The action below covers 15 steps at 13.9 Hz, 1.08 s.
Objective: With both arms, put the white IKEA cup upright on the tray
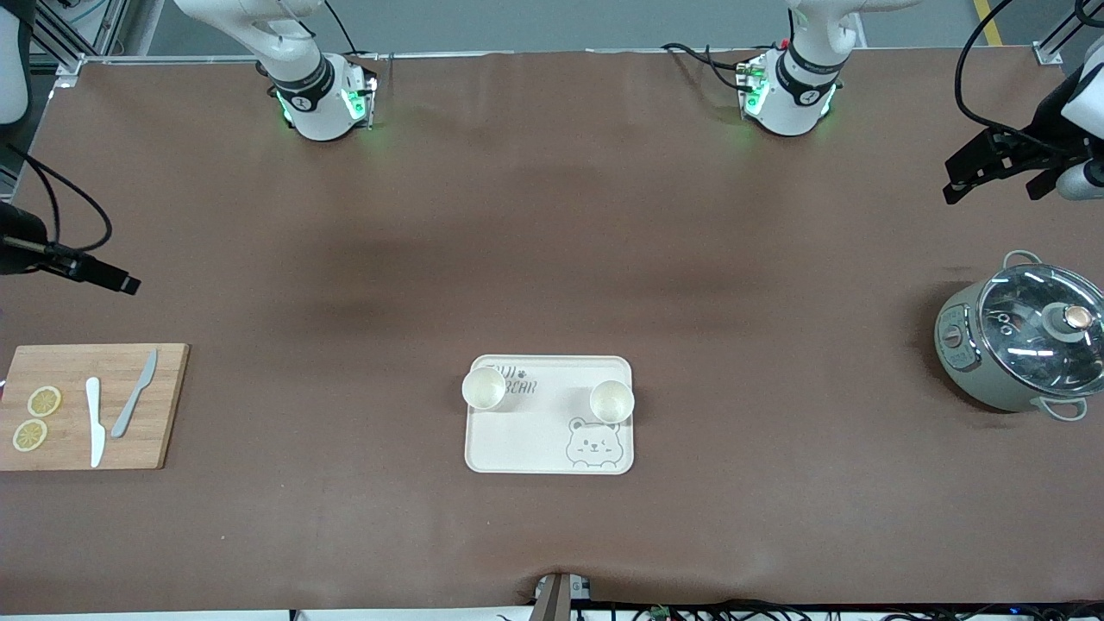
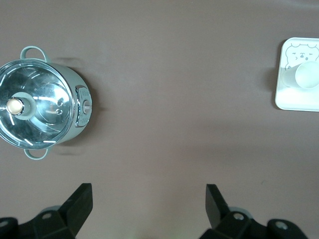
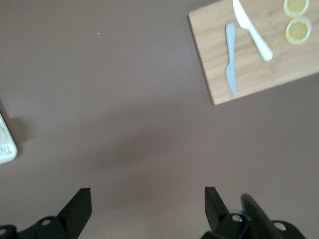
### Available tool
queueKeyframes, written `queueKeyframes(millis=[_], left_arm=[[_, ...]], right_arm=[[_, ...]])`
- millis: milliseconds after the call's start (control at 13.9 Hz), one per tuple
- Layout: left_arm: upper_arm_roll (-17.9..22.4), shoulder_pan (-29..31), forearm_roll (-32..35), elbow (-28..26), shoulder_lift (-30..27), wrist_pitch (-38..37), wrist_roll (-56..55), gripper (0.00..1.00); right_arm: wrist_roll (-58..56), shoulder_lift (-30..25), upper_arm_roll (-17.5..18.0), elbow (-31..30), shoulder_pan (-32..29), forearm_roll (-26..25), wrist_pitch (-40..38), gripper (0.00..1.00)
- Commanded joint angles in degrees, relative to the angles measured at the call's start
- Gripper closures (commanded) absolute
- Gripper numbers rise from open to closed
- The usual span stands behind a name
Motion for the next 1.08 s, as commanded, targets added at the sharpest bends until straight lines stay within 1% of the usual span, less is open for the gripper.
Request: queueKeyframes(millis=[0, 216, 288, 721, 1010], left_arm=[[-0.2, 0.6, -1.0, 0.5, -0.6, -0.9, 1.1, 0.0], [-0.3, 0.5, -1.0, 0.5, -0.5, -0.9, 1.1, 0.0], [-0.2, 0.5, -1.0, 0.4, -0.5, -0.9, 1.1, 0.0], [-0.3, 0.5, -0.9, 0.7, -0.6, -0.9, 1.2, 0.0], [0.0, 0.5, -0.9, 0.8, -0.7, -0.9, 1.1, 0.0]], right_arm=[[-9.2, -4.3, 0.9, -1.9, -0.6, -2.5, -2.3, 0.0], [-9.8, -6.9, 0.9, -2.0, -0.7, -2.5, -5.3, 0.0], [-9.8, -7.4, 0.9, -1.8, -0.6, -2.5, -5.0, 0.0], [-9.6, -6.9, 1.4, 1.2, 1.2, -2.3, -5.4, 0.0], [-9.7, -7.2, 1.4, 1.2, 1.6, -2.4, -5.8, 0.0]])
